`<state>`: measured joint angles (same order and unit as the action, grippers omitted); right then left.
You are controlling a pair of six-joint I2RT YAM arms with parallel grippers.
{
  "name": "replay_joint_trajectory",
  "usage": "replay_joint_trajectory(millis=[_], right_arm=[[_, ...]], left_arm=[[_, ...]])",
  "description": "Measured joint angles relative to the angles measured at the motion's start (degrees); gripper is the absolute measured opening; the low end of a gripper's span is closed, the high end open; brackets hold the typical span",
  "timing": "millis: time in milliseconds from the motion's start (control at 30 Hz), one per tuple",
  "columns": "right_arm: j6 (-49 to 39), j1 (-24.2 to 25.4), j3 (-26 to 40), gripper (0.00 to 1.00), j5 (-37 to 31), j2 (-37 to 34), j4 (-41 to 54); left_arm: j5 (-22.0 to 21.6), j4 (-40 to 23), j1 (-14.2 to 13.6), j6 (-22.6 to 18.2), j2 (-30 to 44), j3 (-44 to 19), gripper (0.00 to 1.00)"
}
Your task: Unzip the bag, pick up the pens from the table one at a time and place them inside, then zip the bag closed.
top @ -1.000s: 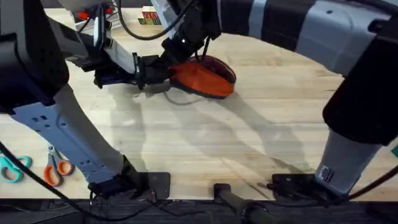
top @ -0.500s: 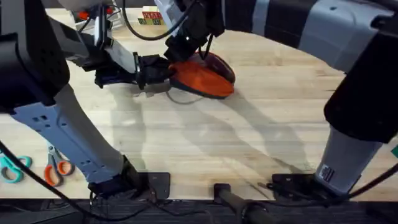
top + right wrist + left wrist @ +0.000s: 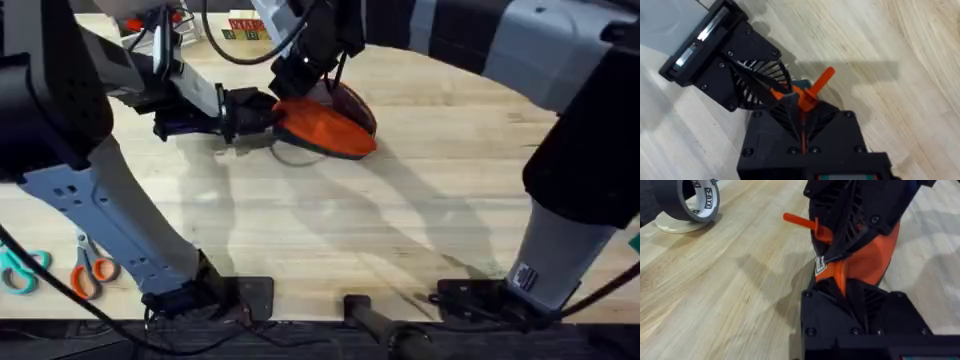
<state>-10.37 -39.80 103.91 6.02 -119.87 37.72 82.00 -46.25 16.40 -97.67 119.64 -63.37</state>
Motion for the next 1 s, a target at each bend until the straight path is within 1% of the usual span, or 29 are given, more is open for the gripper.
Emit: replay_joint_trajectory(millis=[500, 633, 700, 833, 900, 1000], right_arm=[[1.82, 3.54, 0.1, 0.032, 3.2, 0.0, 1.25], [1.78, 5.78, 0.31, 0.03, 0.34, 0.44, 1.45], [1.67, 8.03, 0.32, 0.031, -3.14, 1.12, 1.48], [1.57, 12.69, 0.46, 0.03, -7.68, 3.17, 1.32], [1.57, 13.58, 0.83, 0.03, -8.89, 3.94, 1.28], [1.55, 13.34, 1.28, 0.029, -9.68, 4.55, 1.28]], left_arm=[[0.31, 0.08, -0.59, 0.08, 0.01, -0.31, 0.041], [-0.05, -0.03, -0.37, 0.17, 0.01, -0.28, 0.041], [-0.65, -0.37, -0.02, 0.25, 0.01, -0.19, 0.04], [-0.82, -0.62, 0.79, 0.26, 0.01, 0.11, 0.041], [-0.82, -0.62, 0.79, 0.26, 0.01, 0.11, 0.041], [-0.84, -0.62, 0.79, 0.26, 0.01, 0.11, 0.041]])
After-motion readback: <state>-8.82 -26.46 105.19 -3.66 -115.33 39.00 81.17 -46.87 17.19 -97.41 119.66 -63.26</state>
